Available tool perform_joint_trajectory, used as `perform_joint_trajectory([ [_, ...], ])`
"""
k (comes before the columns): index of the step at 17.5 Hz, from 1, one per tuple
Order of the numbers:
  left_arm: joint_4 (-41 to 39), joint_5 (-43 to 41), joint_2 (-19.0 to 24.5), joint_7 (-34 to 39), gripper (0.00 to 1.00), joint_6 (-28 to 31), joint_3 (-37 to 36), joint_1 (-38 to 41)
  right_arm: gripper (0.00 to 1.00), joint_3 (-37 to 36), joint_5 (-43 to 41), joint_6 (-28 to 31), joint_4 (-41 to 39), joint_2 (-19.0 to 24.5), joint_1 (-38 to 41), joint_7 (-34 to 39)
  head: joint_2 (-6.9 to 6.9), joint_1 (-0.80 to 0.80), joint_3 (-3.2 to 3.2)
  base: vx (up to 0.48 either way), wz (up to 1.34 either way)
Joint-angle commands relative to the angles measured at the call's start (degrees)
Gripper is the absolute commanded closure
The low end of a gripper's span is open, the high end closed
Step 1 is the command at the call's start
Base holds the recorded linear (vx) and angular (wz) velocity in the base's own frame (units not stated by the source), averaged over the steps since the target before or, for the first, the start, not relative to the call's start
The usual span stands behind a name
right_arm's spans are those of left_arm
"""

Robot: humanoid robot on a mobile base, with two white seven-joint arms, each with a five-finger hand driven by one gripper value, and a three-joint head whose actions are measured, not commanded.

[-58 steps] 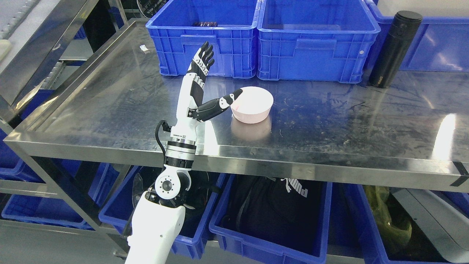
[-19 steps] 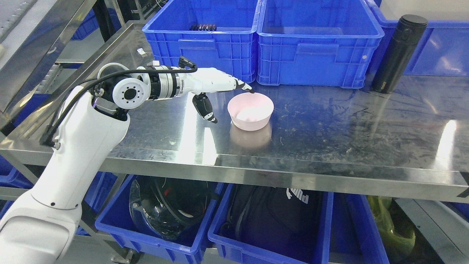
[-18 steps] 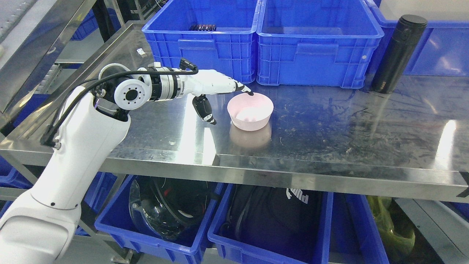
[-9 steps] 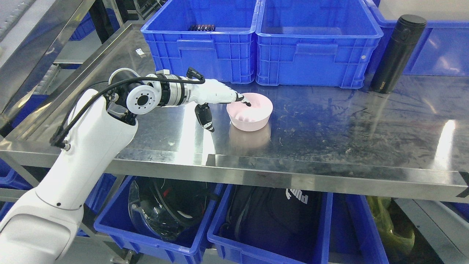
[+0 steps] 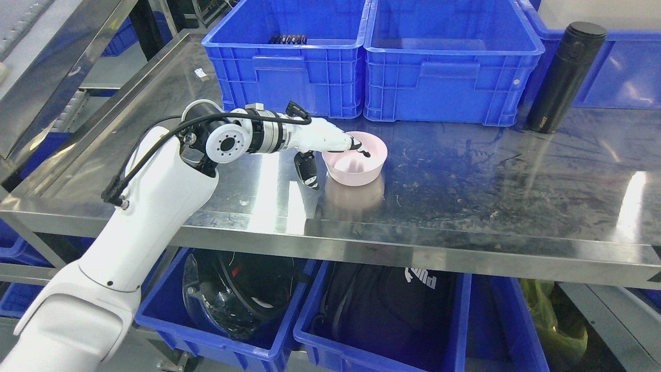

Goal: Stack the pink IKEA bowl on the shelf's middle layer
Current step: 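Lower the left hand onto the pink bowl rim and close fingers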

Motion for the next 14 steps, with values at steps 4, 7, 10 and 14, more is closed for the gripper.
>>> perform_joint_trajectory([
  [4,10.53,-1.42,-6.14,0.05,0.16,-2.33,-1.02,-1.53,0.0,0.18,-0.06,0.03,-1.0,-1.0,0.0,-0.03,0.0,0.0,0.0,0.0,0.0],
  [7,13.34,-3.27,-7.02,0.05,0.18,-4.07,-0.94,-1.53,0.0,0.26,0.02,0.03,-1.0,-1.0,0.0,-0.03,0.0,0.0,0.0,0.001,-0.01],
  [10,15.37,-3.28,-8.51,-0.04,0.25,-4.88,-0.85,-1.88,0.0,0.26,0.02,0.03,-1.0,-1.0,0.0,-0.03,0.0,0.0,0.0,0.001,-0.01],
  [14,18.44,-3.19,-10.62,-0.57,0.58,-8.73,0.81,-3.28,0.0,0.18,0.02,0.03,-1.0,-1.0,0.0,-0.03,0.0,0.0,0.0,0.003,0.04],
])
